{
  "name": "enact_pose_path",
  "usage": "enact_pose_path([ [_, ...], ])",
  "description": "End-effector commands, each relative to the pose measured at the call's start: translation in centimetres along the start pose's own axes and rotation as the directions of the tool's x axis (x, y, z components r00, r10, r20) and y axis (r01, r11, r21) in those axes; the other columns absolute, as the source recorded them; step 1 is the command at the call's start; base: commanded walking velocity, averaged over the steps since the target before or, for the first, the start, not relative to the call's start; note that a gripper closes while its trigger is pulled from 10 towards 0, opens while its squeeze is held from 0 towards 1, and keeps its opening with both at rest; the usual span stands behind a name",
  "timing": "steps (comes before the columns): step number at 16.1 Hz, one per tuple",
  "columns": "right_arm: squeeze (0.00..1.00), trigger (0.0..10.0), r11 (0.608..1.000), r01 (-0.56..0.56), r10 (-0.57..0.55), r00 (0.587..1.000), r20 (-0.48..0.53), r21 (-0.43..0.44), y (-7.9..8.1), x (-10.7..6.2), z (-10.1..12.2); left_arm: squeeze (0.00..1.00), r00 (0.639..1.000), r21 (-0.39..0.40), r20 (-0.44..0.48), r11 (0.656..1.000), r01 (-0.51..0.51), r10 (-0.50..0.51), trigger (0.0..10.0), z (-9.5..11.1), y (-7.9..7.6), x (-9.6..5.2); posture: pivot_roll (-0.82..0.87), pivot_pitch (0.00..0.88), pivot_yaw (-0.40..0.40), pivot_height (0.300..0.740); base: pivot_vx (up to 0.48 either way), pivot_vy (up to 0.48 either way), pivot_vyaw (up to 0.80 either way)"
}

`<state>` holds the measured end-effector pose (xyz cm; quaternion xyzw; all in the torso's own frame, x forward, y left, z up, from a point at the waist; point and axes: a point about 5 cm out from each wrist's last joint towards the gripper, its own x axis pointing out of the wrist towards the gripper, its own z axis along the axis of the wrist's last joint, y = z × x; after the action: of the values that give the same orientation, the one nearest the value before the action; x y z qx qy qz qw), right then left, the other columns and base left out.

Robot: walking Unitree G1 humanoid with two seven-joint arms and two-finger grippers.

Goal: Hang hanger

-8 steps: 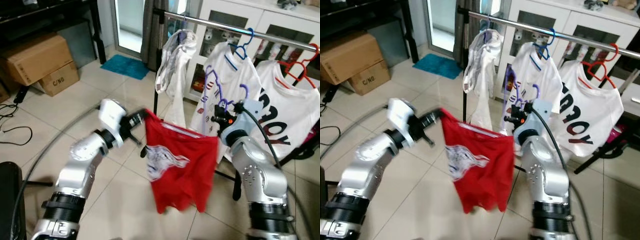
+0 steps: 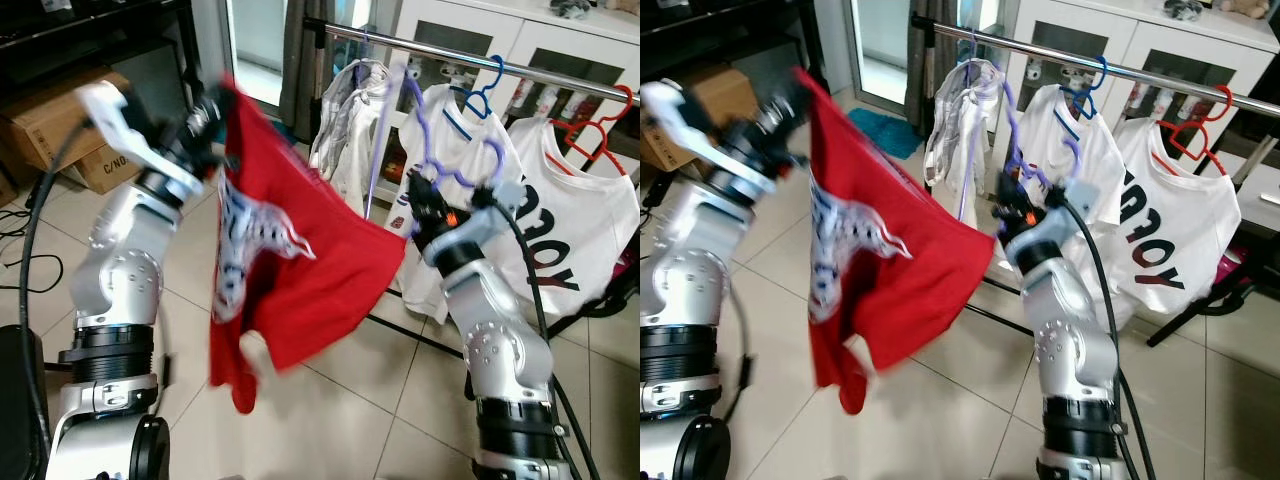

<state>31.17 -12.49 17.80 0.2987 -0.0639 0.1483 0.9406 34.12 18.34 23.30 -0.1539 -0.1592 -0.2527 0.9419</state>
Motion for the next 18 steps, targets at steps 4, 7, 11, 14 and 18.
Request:
enact_pose_path([
  [4,0.00,0.0,0.949,-0.173,0.080,0.941,0.328,0.262,2.1,1.9,5.4,0.00,0.922,0.034,-0.381,0.995,0.094,-0.074,0.0,-6.9,-1.5,-0.7,-0.13,0.000,-0.026,0.740,0.000,0.000,0.00],
  [7,0.00,0.0,0.911,-0.192,0.018,0.903,0.429,0.366,0.9,3.7,7.4,0.00,0.821,-0.137,-0.417,0.920,0.367,-0.390,0.0,-9.2,-6.6,-0.1,-0.14,0.000,-0.008,0.740,0.000,0.000,0.00],
  [11,0.00,0.0,0.972,-0.115,0.037,0.936,0.349,0.204,0.7,4.8,7.0,0.00,0.834,-0.121,-0.380,0.916,0.383,-0.400,0.0,-8.7,-6.8,1.1,-0.14,0.000,-0.002,0.740,0.000,0.000,0.00],
  [14,0.00,0.0,0.980,0.082,-0.068,0.994,0.082,-0.182,-2.5,2.9,2.2,0.00,0.836,-0.044,-0.455,0.945,0.323,-0.307,0.0,-9.1,-4.5,-1.6,-0.14,0.000,0.002,0.740,0.000,0.000,0.00],
  [18,0.00,10.0,0.919,0.158,-0.217,0.967,-0.130,-0.362,-5.6,-2.1,-3.0,0.00,0.850,0.114,-0.524,0.985,0.132,-0.054,0.0,-10.9,-1.4,-6.2,-0.14,0.000,0.023,0.740,0.000,0.000,0.00],
])
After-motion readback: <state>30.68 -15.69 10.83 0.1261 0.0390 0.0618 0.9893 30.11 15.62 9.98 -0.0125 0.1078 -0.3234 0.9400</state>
